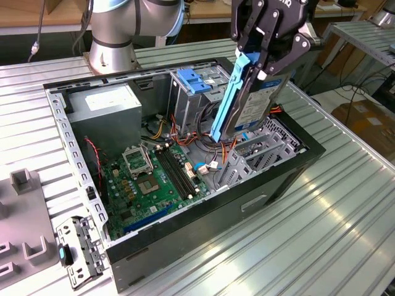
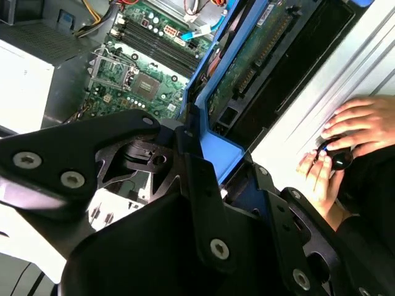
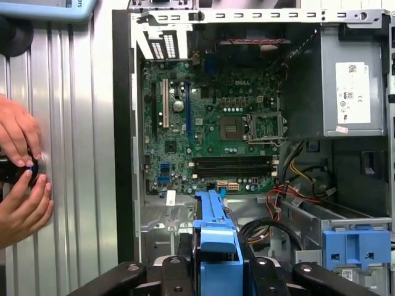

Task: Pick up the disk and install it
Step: 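Insert the disk into the insertion slot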

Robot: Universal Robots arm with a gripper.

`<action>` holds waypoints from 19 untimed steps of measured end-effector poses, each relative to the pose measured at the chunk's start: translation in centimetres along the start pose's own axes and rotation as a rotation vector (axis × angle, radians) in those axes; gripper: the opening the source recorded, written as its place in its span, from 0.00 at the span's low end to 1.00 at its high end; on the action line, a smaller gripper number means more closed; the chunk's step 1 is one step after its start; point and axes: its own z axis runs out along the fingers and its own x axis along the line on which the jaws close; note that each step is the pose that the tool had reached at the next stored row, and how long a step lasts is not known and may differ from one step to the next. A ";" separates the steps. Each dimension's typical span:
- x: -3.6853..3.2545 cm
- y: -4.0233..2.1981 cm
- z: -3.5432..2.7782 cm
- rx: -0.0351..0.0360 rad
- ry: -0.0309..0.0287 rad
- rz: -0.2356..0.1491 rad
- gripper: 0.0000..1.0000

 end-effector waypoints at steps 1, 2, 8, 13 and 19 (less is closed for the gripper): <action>0.19 -0.07 0.08 0.0000 0.0000 0.000 0.37; 0.36 -0.19 0.15 -0.0001 0.0002 0.000 0.37; 0.52 -3.42 0.65 0.0001 0.0022 0.000 0.37; 0.57 -4.93 1.58 0.0003 0.0034 -0.001 0.37; 0.70 -5.46 2.55 0.0004 0.0033 -0.001 0.37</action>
